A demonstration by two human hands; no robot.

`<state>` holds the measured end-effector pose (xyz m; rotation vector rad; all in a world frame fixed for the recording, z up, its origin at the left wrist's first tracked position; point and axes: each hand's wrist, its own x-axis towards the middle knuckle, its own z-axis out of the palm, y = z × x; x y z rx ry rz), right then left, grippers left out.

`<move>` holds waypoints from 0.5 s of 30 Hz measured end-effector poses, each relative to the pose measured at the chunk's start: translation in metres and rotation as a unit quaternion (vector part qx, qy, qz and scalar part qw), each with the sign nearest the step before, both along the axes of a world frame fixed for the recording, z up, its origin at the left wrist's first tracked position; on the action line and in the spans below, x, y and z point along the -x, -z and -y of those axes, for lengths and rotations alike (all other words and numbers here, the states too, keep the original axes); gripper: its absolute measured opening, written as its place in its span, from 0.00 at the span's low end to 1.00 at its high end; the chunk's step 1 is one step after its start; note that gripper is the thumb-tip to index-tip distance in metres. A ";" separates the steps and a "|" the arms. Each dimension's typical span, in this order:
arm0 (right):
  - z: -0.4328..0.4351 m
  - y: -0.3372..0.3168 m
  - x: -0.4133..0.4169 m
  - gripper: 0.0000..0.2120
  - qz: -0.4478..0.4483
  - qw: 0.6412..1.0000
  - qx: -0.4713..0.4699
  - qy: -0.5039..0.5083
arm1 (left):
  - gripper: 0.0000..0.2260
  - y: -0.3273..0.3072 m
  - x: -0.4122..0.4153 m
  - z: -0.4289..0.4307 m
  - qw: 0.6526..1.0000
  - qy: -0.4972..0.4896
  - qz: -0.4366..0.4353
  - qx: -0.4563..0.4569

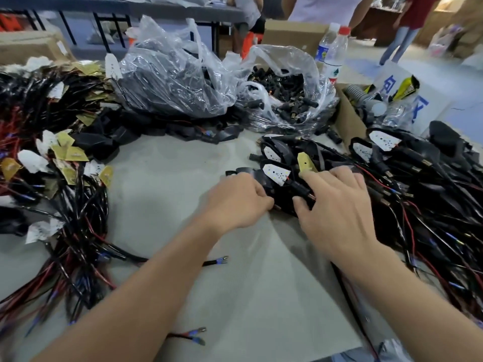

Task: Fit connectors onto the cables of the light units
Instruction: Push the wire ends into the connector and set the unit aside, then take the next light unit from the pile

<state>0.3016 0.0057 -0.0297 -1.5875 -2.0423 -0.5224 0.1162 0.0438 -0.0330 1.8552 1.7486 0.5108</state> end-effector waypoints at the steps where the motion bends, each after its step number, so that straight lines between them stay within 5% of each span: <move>1: -0.001 0.002 0.012 0.12 -0.004 1.000 0.009 -0.025 | 0.04 0.000 0.007 -0.002 0.999 0.002 -0.042 -0.013; 8: -0.029 0.009 0.101 0.08 -0.120 0.980 0.109 -0.112 | 0.04 -0.015 0.059 -0.003 0.982 0.013 -0.176 -0.061; 15: -0.049 0.020 0.196 0.17 -0.245 0.929 0.226 -0.160 | 0.16 -0.026 0.166 0.003 0.939 -0.248 -0.194 -0.135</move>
